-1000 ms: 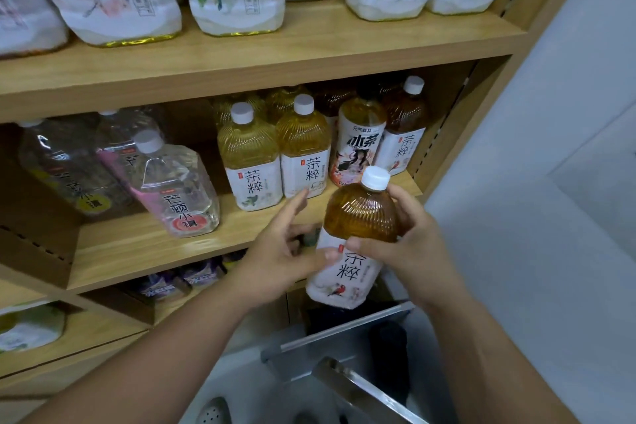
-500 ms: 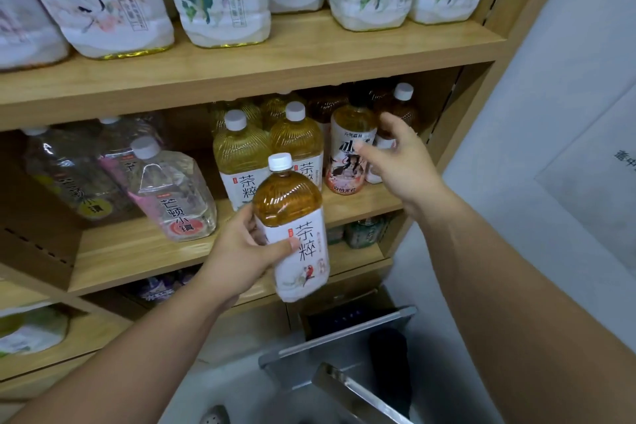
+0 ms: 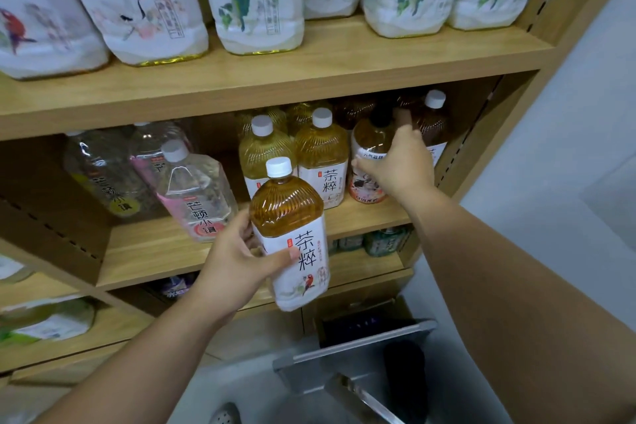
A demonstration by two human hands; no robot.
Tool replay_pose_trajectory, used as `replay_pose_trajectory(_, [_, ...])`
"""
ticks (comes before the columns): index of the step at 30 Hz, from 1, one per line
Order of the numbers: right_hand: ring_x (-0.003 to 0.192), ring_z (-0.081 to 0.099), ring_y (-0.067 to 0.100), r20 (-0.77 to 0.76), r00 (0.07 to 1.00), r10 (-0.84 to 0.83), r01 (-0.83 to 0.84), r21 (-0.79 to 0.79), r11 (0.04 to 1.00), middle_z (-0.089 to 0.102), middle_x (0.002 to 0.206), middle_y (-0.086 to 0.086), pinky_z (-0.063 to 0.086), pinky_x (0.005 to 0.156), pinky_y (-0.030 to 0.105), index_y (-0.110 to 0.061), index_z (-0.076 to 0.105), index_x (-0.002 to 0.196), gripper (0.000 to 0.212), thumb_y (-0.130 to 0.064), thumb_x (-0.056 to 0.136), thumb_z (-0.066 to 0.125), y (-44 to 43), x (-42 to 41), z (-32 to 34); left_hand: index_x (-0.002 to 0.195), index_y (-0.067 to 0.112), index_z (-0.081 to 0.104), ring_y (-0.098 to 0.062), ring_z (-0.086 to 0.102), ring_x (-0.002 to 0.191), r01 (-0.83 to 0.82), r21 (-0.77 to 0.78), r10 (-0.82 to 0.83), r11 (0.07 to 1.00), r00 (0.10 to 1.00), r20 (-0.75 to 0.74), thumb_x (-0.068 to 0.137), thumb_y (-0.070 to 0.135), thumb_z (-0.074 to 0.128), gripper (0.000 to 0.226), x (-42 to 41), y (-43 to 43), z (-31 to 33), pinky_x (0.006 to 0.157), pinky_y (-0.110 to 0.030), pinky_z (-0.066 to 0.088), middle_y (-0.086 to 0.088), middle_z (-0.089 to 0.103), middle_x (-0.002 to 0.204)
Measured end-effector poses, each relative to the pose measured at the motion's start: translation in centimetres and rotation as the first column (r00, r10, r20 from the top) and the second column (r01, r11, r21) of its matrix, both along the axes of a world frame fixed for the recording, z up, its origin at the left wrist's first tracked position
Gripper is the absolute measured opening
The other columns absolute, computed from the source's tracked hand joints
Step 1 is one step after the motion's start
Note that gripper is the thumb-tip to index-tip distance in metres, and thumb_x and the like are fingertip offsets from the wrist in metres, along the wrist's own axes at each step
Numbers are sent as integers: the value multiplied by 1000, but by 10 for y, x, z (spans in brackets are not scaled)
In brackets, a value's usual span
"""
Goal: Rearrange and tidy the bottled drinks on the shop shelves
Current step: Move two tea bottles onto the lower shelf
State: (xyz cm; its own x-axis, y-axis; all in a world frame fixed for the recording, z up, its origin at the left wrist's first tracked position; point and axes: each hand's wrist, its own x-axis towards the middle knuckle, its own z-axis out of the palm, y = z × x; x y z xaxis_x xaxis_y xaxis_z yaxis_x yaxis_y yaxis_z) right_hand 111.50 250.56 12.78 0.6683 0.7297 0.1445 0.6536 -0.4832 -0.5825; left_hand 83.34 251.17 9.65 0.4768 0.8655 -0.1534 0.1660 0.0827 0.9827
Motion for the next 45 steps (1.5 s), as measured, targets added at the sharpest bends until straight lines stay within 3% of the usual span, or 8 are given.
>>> replay_pose_trajectory(5, [112,58,18,13,997,77,-78,184,980,53,130,0,49,82,30,-23,50,134,76,-41,71,89,-30,-2,-14,121,17,63,-15,69,109,3,-1,-3,1000,1000,-17,69,2,87,59,13,-2,4,92,-49,59,2,75,113])
replay_pose_trajectory(13, [106,54,7,-195,976,-98,160,333,929,58,121,-11,45,82,20,-31,59,132,80,-38,61,95,-116,-9,-22,127,21,57,1,67,105,78,82,-77,994,997,-12,76,0,83,61,81,-6,13,86,-24,59,9,73,113])
replay_pose_trajectory(18, [101,58,7,-194,968,-156,212,315,925,61,113,-11,49,80,25,-29,63,125,76,-40,57,96,-163,-3,-28,123,31,53,-16,66,116,62,143,-54,988,997,-57,67,22,90,68,143,2,5,98,-52,55,6,71,122])
replay_pose_trajectory(26, [100,59,-3,-291,948,-131,237,369,899,61,112,-18,52,81,26,-48,57,112,67,-38,57,94,-202,2,-42,121,28,46,-11,56,114,-86,381,159,921,974,-164,79,15,84,59,200,-4,-16,98,-27,44,8,59,124])
replay_pose_trajectory(31, [101,59,0,-315,940,-130,250,379,891,63,114,-16,55,84,30,-40,62,116,69,-36,55,93,-201,0,-52,151,20,39,-20,49,135,-199,426,319,882,919,-233,77,32,86,88,205,-8,-30,114,-40,42,-1,52,146])
replay_pose_trajectory(34, [102,60,0,-345,930,-127,263,384,885,61,113,-18,56,86,32,-41,61,118,72,-36,55,94,-199,-2,-57,156,29,35,-17,53,126,-283,365,373,887,905,-205,76,33,88,96,199,-16,-34,110,-37,45,-1,47,140])
replay_pose_trajectory(40, [104,61,1,-367,924,-108,247,358,900,61,113,-21,60,87,38,-46,59,116,71,-42,54,93,-197,-7,-63,116,22,51,-19,61,99,-396,210,440,894,865,-241,70,46,89,64,185,-15,-38,79,-32,49,4,60,100])
replay_pose_trajectory(45, [104,60,0,-372,922,-111,251,352,902,60,112,-24,59,88,36,-49,58,116,71,-41,55,93,-195,-13,-66,88,20,59,-22,68,87,-410,88,418,908,868,-268,68,52,88,48,189,-5,-45,83,-41,59,2,66,91])
